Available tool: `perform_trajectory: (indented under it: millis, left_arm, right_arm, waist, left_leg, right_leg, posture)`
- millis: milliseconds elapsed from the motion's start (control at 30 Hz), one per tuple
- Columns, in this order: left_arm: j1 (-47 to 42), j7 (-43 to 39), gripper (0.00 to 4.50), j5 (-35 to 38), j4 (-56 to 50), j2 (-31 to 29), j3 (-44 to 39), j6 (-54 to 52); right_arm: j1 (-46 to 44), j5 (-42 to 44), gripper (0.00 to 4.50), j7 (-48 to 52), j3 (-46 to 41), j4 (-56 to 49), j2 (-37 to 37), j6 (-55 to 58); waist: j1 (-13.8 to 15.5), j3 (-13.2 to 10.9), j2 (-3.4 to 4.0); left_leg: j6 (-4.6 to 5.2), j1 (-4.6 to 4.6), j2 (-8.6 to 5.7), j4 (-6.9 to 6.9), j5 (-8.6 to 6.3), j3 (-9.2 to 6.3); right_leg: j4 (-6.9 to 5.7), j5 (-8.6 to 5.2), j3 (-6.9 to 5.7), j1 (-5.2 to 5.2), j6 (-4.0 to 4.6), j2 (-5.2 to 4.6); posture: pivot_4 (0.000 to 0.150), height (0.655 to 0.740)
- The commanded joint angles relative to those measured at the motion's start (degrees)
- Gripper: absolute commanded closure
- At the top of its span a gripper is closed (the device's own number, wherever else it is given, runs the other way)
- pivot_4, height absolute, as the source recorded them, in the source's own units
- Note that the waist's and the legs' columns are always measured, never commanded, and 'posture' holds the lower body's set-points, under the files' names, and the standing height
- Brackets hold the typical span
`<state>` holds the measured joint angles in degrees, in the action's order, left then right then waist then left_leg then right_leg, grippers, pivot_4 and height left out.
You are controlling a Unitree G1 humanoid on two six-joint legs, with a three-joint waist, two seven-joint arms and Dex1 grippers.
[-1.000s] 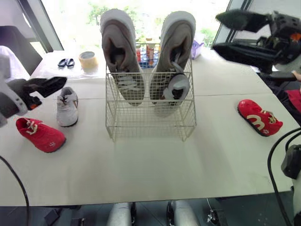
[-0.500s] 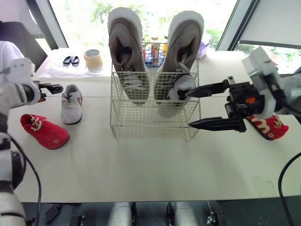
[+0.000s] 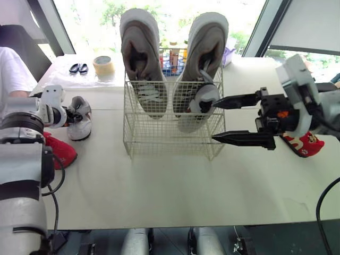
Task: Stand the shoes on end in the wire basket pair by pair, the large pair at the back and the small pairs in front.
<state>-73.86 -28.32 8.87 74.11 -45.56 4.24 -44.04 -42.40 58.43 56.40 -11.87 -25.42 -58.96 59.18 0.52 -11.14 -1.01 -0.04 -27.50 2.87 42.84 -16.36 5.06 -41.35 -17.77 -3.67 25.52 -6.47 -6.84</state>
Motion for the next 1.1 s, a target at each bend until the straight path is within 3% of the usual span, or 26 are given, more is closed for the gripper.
perform_trajectory:
  millis: [33,333,433,533,567,633,733,867,1100]
  left_arm:
    - [0.7,1.0,4.24,-2.7,1.7,0.3,-1.5,-0.1]
    - [-7.2,5.4,4.38,3.3,-5.0,-4.3,-15.2,-6.4]
    - [-4.1,7.9,4.38,8.4,-24.6,-4.6,-22.1,-14.9]
    - [6.0,14.9,4.38,12.8,-53.3,-0.8,-35.0,-27.2]
    - [10.8,15.7,4.38,14.0,-64.4,1.2,-38.4,-27.6]
    - [17.0,17.0,4.38,15.5,-77.8,4.3,-42.2,-27.8]
    - [23.4,20.2,4.38,19.5,-96.7,13.5,-48.5,-25.8]
    - [27.2,20.1,4.38,26.2,-110.7,22.8,-47.8,-18.6]
    - [34.1,22.9,4.38,22.3,-119.7,26.7,-32.1,-9.2]
  right_arm:
    - [0.1,1.7,0.00,-1.0,-2.8,-0.9,-1.0,-0.1]
    - [1.7,5.0,0.00,-0.8,-5.6,2.1,-2.7,1.3]
    - [2.5,5.7,0.00,-0.3,-6.6,4.6,-2.9,1.7]
    - [2.7,4.2,0.00,2.0,-4.4,6.0,-3.5,1.0]
    - [2.6,3.4,0.00,3.7,-3.5,6.9,-3.7,0.2]
    - [2.2,2.0,0.00,5.4,-1.9,8.0,-3.4,-1.0]
    - [2.2,-1.8,0.00,8.4,-0.2,12.1,-3.3,-4.1]
    - [2.3,-4.0,0.00,10.4,-0.1,16.1,-3.1,-5.8]
    - [4.4,-6.7,0.00,11.2,-0.4,19.4,-3.2,-6.4]
  waist:
    - [0.0,0.0,0.00]
    - [0.0,-0.1,-0.21]
    - [0.1,-0.1,-0.32]
    - [-0.2,-0.1,-0.31]
    - [-0.4,0.0,-0.30]
    - [-1.0,0.0,-0.26]
    - [-1.1,0.0,-0.31]
    - [-0.7,0.0,-0.39]
    - [0.2,0.0,-0.36]
  left_leg:
    - [0.01,0.00,0.01,0.00,0.00,-0.02]
    - [-0.08,-0.38,0.01,0.17,0.05,-0.10]
    - [-0.14,-0.91,0.01,0.35,0.10,-0.15]
    - [-0.13,-0.99,0.01,0.36,0.10,-0.19]
    - [-0.12,-0.92,0.03,0.32,0.09,-0.21]
    - [-0.10,-0.78,-0.01,0.27,0.09,-0.12]
    - [-0.13,-0.74,-0.04,0.36,0.11,-0.15]
    - [-0.18,-0.77,-0.03,0.45,0.15,-0.16]
    - [-0.15,-0.06,-0.05,0.39,0.12,-0.12]
  right_leg:
    - [-0.02,0.00,0.00,0.00,0.00,0.00]
    - [-0.04,0.03,-0.05,0.23,-0.05,0.00]
    - [-0.07,0.13,-0.06,0.70,-0.19,0.00]
    - [0.01,0.18,0.02,0.76,-0.27,-0.10]
    - [0.02,0.20,0.05,0.74,-0.29,-0.19]
    - [0.01,0.20,0.05,0.68,-0.32,-0.29]
    - [-0.12,0.21,-0.03,0.60,-0.31,-0.23]
    - [-0.17,0.30,-0.10,0.53,-0.25,-0.14]
    - [0.02,0.33,-0.10,-0.22,-0.23,-0.14]
  posture:
    - [0.150,0.6675]
    - [0.150,0.6675]
    - [0.150,0.6675]
    - [0.150,0.6675]
    - [0.150,0.6675]
    - [0.150,0.6675]
    - [0.150,0.6675]
    - [0.150,0.6675]
    - [0.150,0.6675]
